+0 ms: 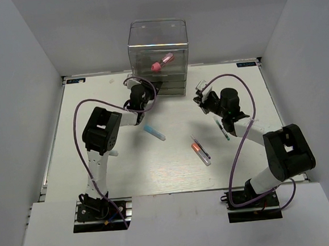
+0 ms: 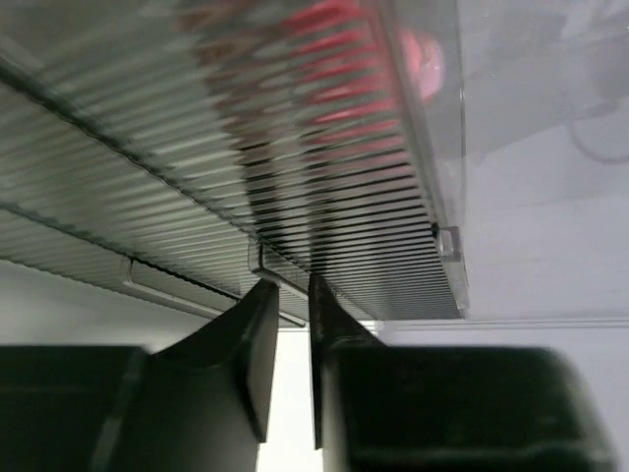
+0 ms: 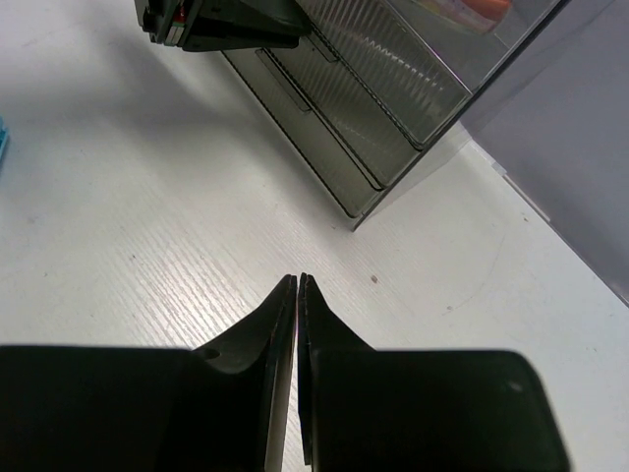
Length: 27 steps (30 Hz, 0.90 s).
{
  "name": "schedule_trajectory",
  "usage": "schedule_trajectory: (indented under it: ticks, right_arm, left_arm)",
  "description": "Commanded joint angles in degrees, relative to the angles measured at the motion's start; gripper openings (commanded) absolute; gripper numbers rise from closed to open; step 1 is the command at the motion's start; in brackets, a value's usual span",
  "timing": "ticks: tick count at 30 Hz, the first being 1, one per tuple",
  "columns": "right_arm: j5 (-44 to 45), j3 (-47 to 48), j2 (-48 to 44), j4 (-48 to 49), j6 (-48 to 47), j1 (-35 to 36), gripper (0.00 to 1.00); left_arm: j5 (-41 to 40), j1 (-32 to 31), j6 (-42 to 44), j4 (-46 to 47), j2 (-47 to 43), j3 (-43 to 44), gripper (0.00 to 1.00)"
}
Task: Sort the stationery into containers
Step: Open the drawer in the storage box.
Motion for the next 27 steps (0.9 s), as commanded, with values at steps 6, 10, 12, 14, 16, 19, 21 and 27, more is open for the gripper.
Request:
schedule_trajectory:
  ticks: [6, 10, 12, 14, 16, 19, 21, 27]
  right_arm:
    - [-0.7, -0.8, -2.2, 0.9, 1.3, -0.9, 0.09]
    - [-0.3, -1.3, -2.4, 0.3, 1.2, -0.9, 0.26]
    - [0.4, -1.0, -2.3, -0.9, 1.9, -0.8, 0.37]
    - [1.0, -0.3, -2.1, -3.3, 3.8, -1.3, 0.44]
    - [1.8, 0.1, -2.0, -5.6, 5.5, -1.4, 0.46]
    - [4.1, 1.1, -1.3, -10.3, 7.7, -1.6, 0.48]
    - [5.9, 3.0, -1.0, -14.1, 8.9, -1.9, 0.49]
    - [9.6, 5.0, 0.4, -22.8, 9.4, -2.0, 0.52]
  left_arm:
    - [-1.7, 0.3, 1.5, -1.1, -0.2, 0.2, 0.00]
    - [-1.2, 0.3, 2.1, 2.5, -3.4, -4.4, 0.00]
    - [-0.5, -1.0, 2.1, 4.5, -5.6, -7.3, 0.00]
    - [0.7, -1.6, 2.1, 5.8, -6.8, -10.5, 0.00]
    - [0.7, -1.6, 1.0, 7.0, -7.9, -12.7, 0.00]
    - [0.7, -2.3, 1.0, 7.8, -10.0, -15.9, 0.00]
    - [0.7, -2.9, 1.0, 7.8, -11.7, -17.8, 0.00]
    - [0.7, -3.5, 1.0, 2.9, -14.1, -19.7, 0.00]
